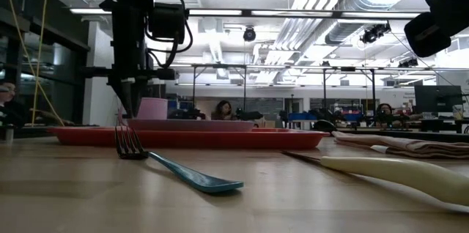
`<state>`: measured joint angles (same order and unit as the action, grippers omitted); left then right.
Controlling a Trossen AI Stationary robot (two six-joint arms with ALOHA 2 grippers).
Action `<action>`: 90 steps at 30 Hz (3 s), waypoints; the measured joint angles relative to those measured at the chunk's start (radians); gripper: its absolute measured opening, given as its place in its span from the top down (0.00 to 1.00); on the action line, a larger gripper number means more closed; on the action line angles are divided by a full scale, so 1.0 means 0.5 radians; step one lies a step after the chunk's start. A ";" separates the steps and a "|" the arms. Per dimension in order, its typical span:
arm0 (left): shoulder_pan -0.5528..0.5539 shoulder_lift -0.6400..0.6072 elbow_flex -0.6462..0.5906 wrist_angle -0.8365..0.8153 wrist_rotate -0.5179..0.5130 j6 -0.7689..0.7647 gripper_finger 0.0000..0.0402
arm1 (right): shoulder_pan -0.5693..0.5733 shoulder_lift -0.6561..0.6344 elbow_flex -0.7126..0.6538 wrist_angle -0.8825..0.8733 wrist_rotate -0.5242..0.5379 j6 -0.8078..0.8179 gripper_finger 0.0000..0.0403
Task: Set up tray
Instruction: Put the purple plate on the red serving tray to the bottom right of the pink mug, then put the pink bowl on the purple plate to the bottom right of the pink mug
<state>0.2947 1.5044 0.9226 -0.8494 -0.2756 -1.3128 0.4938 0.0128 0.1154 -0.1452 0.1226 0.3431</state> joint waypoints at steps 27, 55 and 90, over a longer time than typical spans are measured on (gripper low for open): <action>-0.002 -0.283 -0.001 0.028 0.282 0.024 0.84 | 0.000 0.000 0.000 0.000 -0.013 -0.005 0.78; -0.498 -0.651 0.089 0.777 0.105 0.506 0.84 | 0.000 0.000 0.000 -0.001 -0.021 -0.010 0.78; -0.943 -0.744 0.193 0.560 0.017 0.903 0.84 | 0.000 0.001 0.000 0.002 0.164 0.239 0.78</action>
<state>-0.1768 1.1324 1.0192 -0.5695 -0.2672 -0.8615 0.4937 0.0132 0.1154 -0.1444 0.2048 0.4628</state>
